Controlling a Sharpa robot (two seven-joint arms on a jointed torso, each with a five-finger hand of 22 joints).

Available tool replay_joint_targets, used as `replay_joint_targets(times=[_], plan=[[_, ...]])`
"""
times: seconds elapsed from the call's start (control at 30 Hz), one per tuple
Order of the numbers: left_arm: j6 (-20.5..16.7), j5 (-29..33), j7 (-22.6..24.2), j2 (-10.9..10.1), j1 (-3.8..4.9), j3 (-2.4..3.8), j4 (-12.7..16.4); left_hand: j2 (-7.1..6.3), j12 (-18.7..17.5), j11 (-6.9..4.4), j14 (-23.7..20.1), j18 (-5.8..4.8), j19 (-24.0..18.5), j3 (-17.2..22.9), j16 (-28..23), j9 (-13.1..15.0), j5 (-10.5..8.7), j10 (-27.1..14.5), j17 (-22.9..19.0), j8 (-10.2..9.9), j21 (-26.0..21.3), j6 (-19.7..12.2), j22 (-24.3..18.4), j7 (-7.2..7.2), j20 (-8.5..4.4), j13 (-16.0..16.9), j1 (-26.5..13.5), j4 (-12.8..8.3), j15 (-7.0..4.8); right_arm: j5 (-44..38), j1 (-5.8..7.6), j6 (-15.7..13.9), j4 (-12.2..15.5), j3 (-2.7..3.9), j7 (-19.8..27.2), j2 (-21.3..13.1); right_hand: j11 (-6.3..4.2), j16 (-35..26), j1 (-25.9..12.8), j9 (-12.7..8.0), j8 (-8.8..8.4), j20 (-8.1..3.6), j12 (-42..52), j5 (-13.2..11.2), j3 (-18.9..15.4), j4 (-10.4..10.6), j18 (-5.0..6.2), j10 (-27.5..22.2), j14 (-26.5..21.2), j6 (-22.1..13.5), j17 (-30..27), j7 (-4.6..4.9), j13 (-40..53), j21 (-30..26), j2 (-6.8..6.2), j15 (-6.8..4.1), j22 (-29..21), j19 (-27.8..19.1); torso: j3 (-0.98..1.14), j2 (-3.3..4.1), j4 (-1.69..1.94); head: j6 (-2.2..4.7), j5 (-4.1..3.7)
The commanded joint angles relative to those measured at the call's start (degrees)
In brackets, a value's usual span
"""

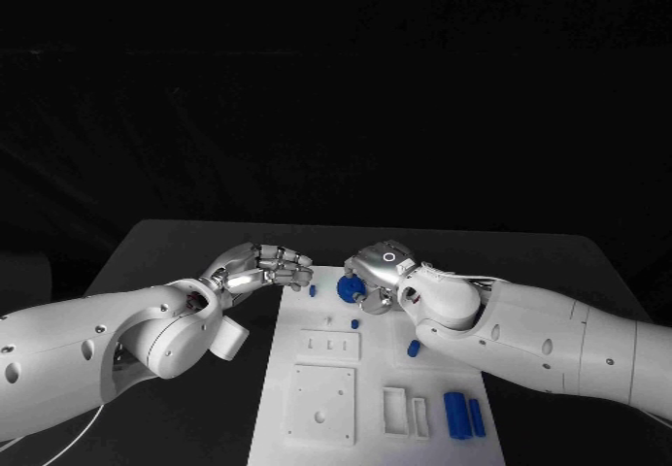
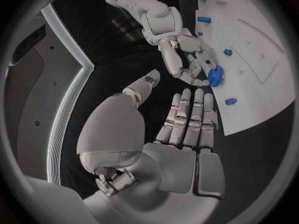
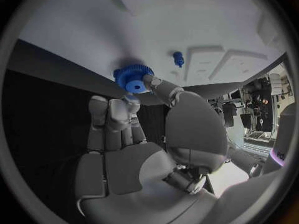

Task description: Assemble the parts on the task board

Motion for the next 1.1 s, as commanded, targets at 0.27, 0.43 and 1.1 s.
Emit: replay_joint_targets(times=[0.27,0.43,1.1], plan=[[-0.13,0.24,0.49,0.24,0.18,0.05,0.13,0.40,-0.37,-0.04,0.44,0.56,0.51,0.05,0.15,-0.10,0.22,0.25,-0.09,0.02,-0.27,0.39,-0.07,0.10,-0.04,-0.06,-0.09,-0.32,0.03,0.51,-0.92,1.88,-0.59,-0.58,0.90,0.73,0.25,-0.40,-0.19,-0.03,0.20,-0.04,-0.40,-0.40,-0.24,-0.18,2.41,0.00,-0.03,3.24,0.06,1.11,-0.11,-0.21,-0.33,-0.16,0.09,0.13,0.04,-0.05,-0.20,-0.30,0.19],[-0.16,0.24,0.47,0.18,0.18,0.05,0.05,0.41,-0.37,-0.04,0.44,0.55,0.52,0.04,0.15,-0.11,0.20,0.26,-0.09,0.02,-0.28,0.39,-0.07,0.09,-0.05,-0.06,-0.10,-0.33,0.02,0.63,-0.96,2.18,-0.18,-0.69,1.02,0.53,0.29,-0.44,-0.30,-0.04,0.14,-0.01,-0.41,-0.41,-0.40,-0.24,2.42,-0.01,-0.03,3.18,0.06,1.15,-0.11,-0.23,-0.35,-0.12,0.11,0.12,0.04,-0.08,-0.12,-0.34,0.16],[-0.24,0.24,0.43,0.11,0.18,0.05,0.09,0.40,-0.40,0.03,0.45,0.54,0.54,0.04,0.15,-0.13,0.18,0.26,-0.12,-0.01,-0.30,0.39,-0.08,0.10,-0.06,-0.07,-0.11,-0.37,0.02,1.94,-0.97,0.59,-0.58,-0.78,0.71,0.17,1.24,-0.88,-1.04,-0.89,-2.06,0.10,-0.67,-0.60,-2.44,-1.85,2.42,-0.50,-0.17,-0.55,0.12,2.19,-0.16,-0.71,-0.45,0.72,0.26,-0.20,0.07,-0.06,-0.09,-0.13,-0.02]])
